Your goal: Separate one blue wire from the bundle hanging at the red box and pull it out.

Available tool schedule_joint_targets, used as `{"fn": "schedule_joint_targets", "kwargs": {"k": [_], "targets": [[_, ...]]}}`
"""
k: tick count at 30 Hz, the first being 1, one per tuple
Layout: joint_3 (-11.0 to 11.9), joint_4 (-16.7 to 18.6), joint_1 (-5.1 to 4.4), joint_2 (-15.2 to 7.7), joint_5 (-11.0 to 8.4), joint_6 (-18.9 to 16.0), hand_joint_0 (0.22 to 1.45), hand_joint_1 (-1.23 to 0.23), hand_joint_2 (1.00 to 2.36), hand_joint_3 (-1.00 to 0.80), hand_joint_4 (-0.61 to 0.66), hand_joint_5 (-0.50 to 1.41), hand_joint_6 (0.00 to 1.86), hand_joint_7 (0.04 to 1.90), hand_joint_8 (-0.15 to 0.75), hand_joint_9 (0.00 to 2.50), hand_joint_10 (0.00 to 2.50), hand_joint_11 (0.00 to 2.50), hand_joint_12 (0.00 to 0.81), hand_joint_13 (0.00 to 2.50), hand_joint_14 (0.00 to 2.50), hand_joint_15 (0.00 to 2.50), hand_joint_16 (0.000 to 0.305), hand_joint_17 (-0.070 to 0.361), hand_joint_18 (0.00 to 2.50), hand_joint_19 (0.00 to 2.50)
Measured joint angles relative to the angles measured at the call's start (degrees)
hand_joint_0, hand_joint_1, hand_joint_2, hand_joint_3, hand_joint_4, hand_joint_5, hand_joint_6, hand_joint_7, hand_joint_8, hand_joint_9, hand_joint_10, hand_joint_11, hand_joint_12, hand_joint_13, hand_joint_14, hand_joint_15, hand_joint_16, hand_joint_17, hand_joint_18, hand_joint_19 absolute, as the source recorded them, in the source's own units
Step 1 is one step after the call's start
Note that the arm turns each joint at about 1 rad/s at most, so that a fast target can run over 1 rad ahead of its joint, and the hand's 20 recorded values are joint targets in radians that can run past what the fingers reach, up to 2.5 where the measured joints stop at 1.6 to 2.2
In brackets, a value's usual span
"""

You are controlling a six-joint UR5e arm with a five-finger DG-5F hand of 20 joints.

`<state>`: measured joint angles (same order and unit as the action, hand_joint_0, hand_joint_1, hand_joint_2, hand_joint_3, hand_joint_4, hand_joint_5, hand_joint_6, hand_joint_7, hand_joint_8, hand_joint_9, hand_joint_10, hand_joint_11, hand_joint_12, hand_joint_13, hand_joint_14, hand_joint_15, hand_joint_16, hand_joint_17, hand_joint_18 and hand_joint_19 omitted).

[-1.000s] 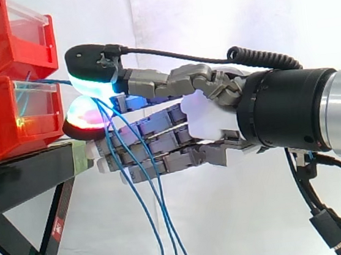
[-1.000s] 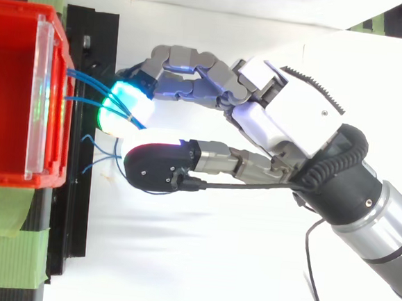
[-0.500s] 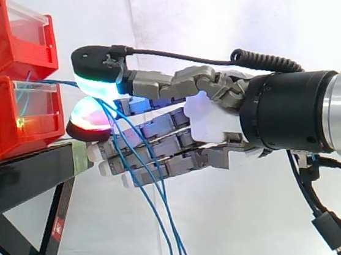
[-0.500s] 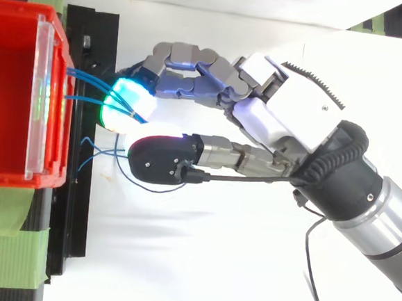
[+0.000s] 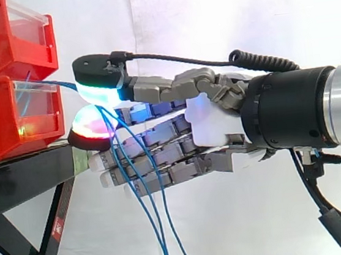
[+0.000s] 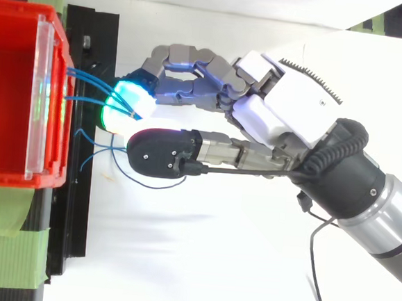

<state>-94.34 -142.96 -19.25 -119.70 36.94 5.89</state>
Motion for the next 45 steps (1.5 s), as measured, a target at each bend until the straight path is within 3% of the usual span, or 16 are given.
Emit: {"fn": "schedule_joint_targets", "kwargs": {"k": [12, 24, 33, 38, 45], "targets": [[0.7, -1.5, 0.13, 0.0, 0.07, -1.6, 0.61, -0.66, 1.01, -0.43, 0.25, -0.14, 0.66, 1.02, 0.347, 0.75, 0.01, 0.43, 0.423, 0.58, 0.01, 0.35, 0.056, 0.126, 0.54, 0.31], [1.9, -6.1, 0.58, 0.0, 0.45, -4.9, 0.62, -0.66, 1.01, -0.41, 0.25, -0.14, 0.67, 1.01, 0.347, 0.76, 0.01, 0.44, 0.424, 0.6, 0.01, 0.36, 0.056, 0.125, 0.56, 0.32], [2.1, -6.7, 0.69, 0.0, 0.5, -5.9, 0.62, -0.65, 1.01, -0.38, 0.23, -0.15, 0.69, 1.0, 0.346, 0.77, 0.01, 0.47, 0.423, 0.6, 0.01, 0.36, 0.056, 0.125, 0.56, 0.32], [2.6, -7.2, 0.96, 0.0, 0.55, -6.2, 0.62, -0.64, 1.01, -0.32, 0.23, -0.17, 0.78, 0.87, 0.345, 0.78, 0.01, 0.53, 0.426, 0.61, 0.01, 0.37, 0.056, 0.125, 0.56, 0.33], [3.5, -9.5, 1.29, 0.0, 0.59, -7.5, 0.63, -0.68, 1.02, -0.28, 0.22, -0.19, 0.82, 0.86, 0.345, 0.77, 0.01, 0.55, 0.428, 0.61, 0.01, 0.38, 0.056, 0.125, 0.57, 0.33]]}}
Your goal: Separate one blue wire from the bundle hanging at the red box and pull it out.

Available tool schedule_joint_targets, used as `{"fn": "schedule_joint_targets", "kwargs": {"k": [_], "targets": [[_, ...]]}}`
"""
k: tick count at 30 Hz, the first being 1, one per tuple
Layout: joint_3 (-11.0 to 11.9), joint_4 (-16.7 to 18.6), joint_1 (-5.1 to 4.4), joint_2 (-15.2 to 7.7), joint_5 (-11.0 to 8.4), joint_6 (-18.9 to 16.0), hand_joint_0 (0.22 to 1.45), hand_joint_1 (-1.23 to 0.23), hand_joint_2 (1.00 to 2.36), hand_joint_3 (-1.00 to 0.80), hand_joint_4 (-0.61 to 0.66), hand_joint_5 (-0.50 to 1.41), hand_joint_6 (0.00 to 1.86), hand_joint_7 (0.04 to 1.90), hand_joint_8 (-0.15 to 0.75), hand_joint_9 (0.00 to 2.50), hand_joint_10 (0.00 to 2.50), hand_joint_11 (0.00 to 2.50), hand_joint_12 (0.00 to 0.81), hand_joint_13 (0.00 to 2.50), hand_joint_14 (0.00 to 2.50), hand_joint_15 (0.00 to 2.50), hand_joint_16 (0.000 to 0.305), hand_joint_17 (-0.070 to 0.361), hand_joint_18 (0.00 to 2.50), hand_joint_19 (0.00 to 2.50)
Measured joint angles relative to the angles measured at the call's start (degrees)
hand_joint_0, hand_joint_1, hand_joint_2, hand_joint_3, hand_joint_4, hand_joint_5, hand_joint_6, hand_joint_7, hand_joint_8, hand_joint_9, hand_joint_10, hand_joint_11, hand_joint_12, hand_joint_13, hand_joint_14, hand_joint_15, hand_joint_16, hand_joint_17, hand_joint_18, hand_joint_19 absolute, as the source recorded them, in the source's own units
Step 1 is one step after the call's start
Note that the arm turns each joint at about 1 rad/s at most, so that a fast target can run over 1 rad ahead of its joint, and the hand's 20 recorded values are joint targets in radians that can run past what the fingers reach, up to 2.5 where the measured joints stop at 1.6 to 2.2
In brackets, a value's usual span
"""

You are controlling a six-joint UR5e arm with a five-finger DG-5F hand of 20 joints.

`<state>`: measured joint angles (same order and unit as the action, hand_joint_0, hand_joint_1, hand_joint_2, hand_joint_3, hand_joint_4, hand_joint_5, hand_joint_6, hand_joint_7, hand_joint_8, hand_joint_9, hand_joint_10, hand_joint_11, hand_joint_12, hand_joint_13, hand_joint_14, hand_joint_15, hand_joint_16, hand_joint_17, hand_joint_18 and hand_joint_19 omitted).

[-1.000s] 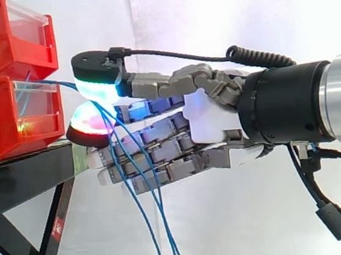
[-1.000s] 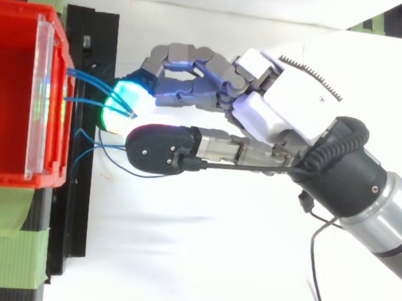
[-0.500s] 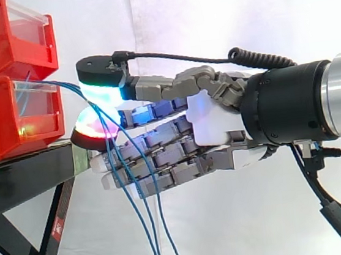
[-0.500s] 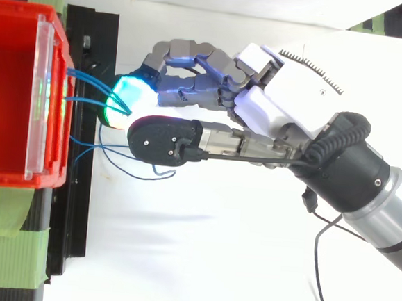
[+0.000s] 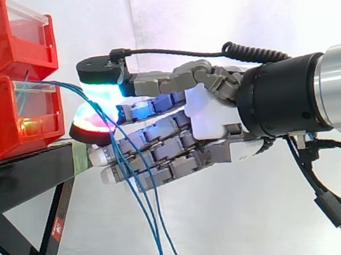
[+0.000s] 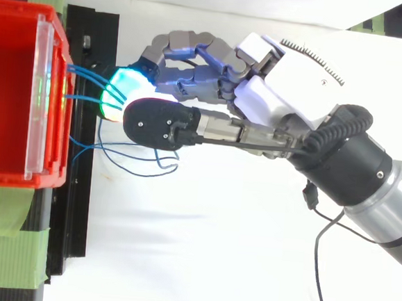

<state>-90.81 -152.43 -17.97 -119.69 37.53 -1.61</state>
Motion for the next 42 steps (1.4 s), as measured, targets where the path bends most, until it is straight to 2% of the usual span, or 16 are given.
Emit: {"fn": "schedule_joint_targets", "kwargs": {"k": [10, 15, 24, 29, 34, 42], "targets": [[0.2, -1.2, 0.04, 0.0, -0.02, -0.3, 0.62, -0.7, 1.02, -0.22, 0.21, -0.19, 0.85, 0.84, 0.345, 0.8, 0.01, 0.59, 0.429, 0.65, 0.01, 0.41, 0.055, 0.123, 0.61, 0.35], [0.2, -1.2, 0.04, 0.0, -0.05, -0.3, 0.61, -0.71, 1.02, -0.15, 0.18, -0.18, 0.86, 0.87, 0.359, 0.85, 0.02, 0.63, 0.433, 0.7, 0.01, 0.43, 0.054, 0.122, 0.65, 0.38], [0.2, -1.2, 0.04, 0.0, -0.02, -0.5, 0.6, -0.72, 1.02, -0.08, 0.21, -0.17, 0.86, 0.88, 0.4, 0.95, 0.01, 0.65, 0.469, 0.8, 0.01, 0.45, 0.059, 0.132, 0.76, 0.37], [0.2, -1.2, 0.03, 0.0, 0.0, -1.0, 0.6, -0.7, 1.02, -0.14, 0.21, -0.17, 0.86, 0.89, 0.391, 0.95, 0.01, 0.65, 0.461, 0.8, 0.01, 0.46, 0.057, 0.129, 0.75, 0.4], [0.2, -1.2, 0.02, 0.0, 0.1, -2.1, 0.55, -0.6, 1.02, -0.27, 0.22, -0.18, 0.83, 0.89, 0.383, 0.92, 0.01, 0.64, 0.457, 0.79, 0.02, 0.49, 0.057, 0.129, 0.71, 0.45], [0.2, -1.3, -0.2, 0.4, 1.45, -3.8, 0.51, -0.59, 1.01, -0.37, 0.26, -0.18, 0.79, 0.91, 0.388, 0.9, 0.02, 0.63, 0.474, 0.78, 0.02, 0.49, 0.062, 0.139, 0.72, 0.47]]}}
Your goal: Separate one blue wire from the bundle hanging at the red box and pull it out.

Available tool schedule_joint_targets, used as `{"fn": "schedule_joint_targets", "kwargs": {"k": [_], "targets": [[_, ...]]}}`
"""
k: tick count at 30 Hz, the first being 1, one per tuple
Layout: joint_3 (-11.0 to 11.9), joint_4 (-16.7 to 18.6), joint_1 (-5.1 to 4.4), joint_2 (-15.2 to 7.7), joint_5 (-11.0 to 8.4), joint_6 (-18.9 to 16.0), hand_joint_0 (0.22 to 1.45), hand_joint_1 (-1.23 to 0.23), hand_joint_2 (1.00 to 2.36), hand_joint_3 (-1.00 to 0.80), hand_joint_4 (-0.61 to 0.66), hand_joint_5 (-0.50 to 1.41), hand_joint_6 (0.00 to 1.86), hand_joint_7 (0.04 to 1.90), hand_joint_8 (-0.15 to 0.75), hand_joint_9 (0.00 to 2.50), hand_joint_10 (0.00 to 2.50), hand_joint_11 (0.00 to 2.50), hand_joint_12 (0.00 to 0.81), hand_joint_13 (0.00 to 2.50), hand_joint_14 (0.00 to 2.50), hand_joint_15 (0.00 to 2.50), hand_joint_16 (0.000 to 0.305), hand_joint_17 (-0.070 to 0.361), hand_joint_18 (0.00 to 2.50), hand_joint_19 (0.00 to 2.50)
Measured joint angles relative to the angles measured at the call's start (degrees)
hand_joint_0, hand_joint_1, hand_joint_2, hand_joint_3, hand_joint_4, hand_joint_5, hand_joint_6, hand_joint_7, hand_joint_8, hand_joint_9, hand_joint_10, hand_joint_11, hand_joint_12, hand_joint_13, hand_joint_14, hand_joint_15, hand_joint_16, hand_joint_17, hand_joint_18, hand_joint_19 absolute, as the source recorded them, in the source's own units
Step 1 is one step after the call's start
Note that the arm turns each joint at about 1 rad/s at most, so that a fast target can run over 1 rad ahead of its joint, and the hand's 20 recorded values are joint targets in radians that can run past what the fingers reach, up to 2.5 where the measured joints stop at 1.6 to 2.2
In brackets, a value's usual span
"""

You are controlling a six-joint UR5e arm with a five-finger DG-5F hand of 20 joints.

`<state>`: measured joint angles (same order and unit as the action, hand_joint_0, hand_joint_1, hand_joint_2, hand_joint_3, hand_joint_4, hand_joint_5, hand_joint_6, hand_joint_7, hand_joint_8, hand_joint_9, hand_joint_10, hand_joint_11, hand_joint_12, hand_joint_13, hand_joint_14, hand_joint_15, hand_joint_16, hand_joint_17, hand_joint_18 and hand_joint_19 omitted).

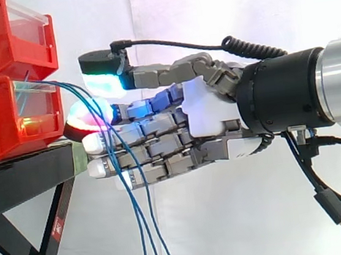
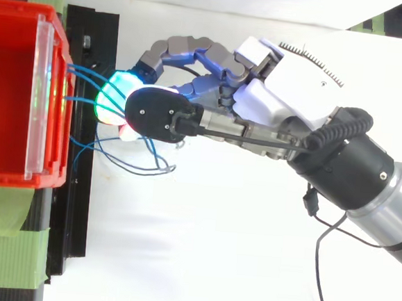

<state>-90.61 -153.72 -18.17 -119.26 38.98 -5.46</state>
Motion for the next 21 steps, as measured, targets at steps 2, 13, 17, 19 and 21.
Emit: {"fn": "schedule_joint_targets", "kwargs": {"k": [2, 13, 17, 19, 21], "targets": [[0.0, -0.1, -0.01, 0.1, 0.2, -0.1, 0.5, -0.64, 1.01, -0.41, 0.26, -0.19, 0.8, 0.9, 0.393, 0.9, 0.02, 0.64, 0.48, 0.79, 0.02, 0.5, 0.063, 0.141, 0.73, 0.46], [0.0, -0.5, -0.06, 0.2, 0.73, 0.1, 0.53, -0.84, 1.0, -0.47, 0.24, -0.2, 0.84, 0.86, 0.372, 0.89, 0.02, 0.72, 0.464, 0.8, 0.02, 0.53, 0.059, 0.133, 0.74, 0.47], [0.0, -0.5, -0.06, 0.2, 0.74, 0.3, 0.54, -0.84, 1.0, -0.46, 0.24, -0.19, 0.85, 0.88, 0.373, 0.91, 0.02, 0.72, 0.464, 0.81, 0.02, 0.54, 0.058, 0.13, 0.76, 0.49], [0.0, -0.5, -0.05, 0.2, 0.74, 0.3, 0.55, -0.82, 1.0, -0.46, 0.24, -0.19, 0.85, 0.89, 0.383, 0.95, 0.02, 0.73, 0.462, 0.82, 0.02, 0.54, 0.057, 0.128, 0.76, 0.49], [0.0, -0.5, -0.04, 0.2, 0.74, 0.3, 0.56, -0.81, 1.01, -0.44, 0.24, -0.18, 0.85, 0.9, 0.383, 0.97, 0.02, 0.75, 0.464, 0.85, 0.02, 0.54, 0.056, 0.126, 0.78, 0.49]]}}
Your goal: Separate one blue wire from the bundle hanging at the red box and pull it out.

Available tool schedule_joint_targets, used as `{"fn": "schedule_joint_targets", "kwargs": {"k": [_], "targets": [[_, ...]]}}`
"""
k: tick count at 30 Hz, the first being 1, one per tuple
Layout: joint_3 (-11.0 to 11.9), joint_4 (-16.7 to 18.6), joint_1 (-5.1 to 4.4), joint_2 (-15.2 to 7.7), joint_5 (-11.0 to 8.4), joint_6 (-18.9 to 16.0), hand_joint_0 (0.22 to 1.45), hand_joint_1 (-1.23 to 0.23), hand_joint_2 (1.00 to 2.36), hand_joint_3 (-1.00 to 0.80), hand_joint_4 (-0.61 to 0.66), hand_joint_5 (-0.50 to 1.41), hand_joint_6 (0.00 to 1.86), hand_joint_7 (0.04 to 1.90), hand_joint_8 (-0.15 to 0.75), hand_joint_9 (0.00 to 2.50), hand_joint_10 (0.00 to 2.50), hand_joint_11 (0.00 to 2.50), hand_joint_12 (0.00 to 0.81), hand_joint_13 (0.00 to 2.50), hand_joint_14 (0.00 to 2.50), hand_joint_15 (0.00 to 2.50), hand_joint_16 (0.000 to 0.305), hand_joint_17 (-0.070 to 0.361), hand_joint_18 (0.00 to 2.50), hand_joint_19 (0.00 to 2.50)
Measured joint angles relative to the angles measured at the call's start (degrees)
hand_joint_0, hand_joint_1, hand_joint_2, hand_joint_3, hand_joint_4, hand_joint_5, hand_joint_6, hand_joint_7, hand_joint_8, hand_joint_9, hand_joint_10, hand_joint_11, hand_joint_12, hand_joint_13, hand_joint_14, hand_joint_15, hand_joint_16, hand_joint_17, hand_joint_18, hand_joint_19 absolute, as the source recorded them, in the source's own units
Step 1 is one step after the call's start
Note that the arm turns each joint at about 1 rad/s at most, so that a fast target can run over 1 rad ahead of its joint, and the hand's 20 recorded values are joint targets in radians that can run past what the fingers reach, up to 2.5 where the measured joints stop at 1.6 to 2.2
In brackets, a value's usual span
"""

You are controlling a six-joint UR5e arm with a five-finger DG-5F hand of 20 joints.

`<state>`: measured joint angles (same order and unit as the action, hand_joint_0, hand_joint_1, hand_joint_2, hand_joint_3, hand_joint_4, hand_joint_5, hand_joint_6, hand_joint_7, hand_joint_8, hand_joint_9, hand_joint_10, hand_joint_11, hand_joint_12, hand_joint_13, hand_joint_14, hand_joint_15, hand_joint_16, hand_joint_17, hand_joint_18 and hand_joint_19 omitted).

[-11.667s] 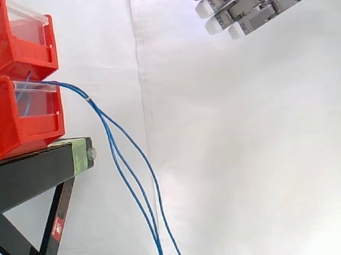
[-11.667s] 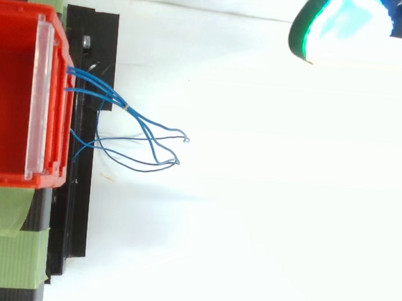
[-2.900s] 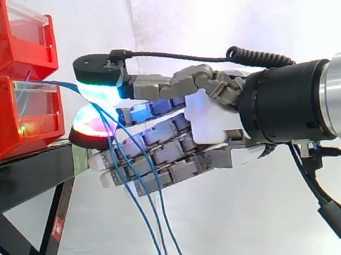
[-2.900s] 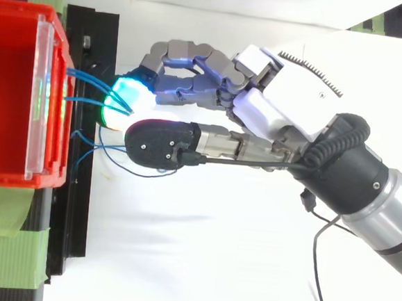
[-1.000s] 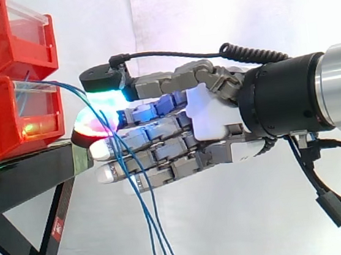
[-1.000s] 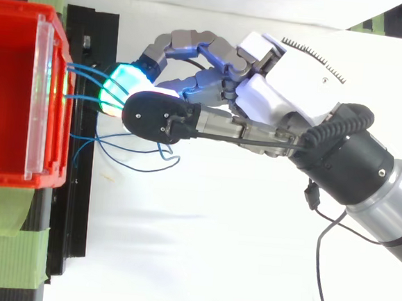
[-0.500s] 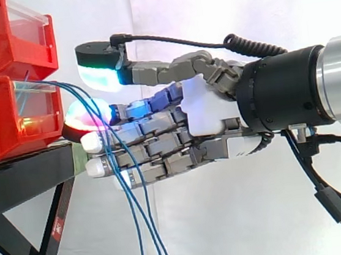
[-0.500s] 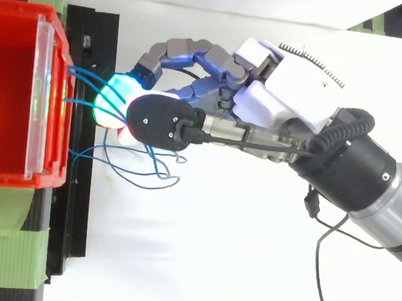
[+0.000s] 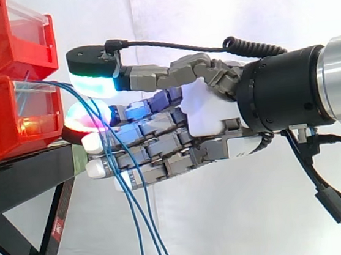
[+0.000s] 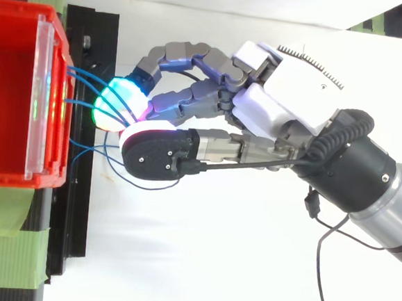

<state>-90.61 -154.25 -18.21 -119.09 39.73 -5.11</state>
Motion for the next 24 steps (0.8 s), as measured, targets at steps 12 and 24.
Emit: {"fn": "schedule_joint_targets", "kwargs": {"k": [12, 24], "targets": [[0.0, 0.0, 0.01, 0.0, 0.0, 0.1, 0.57, -0.73, 1.02, -0.29, 0.22, -0.16, 0.88, 0.96, 0.398, 1.06, 0.02, 0.78, 0.458, 0.92, 0.02, 0.57, 0.055, 0.123, 0.84, 0.53], [0.0, 0.0, 0.05, 0.0, -0.16, 0.1, 0.56, -0.7, 1.02, -0.19, 0.18, -0.15, 0.89, 1.01, 0.406, 1.13, 0.02, 0.82, 0.464, 0.97, 0.02, 0.59, 0.055, 0.125, 0.88, 0.54]]}}
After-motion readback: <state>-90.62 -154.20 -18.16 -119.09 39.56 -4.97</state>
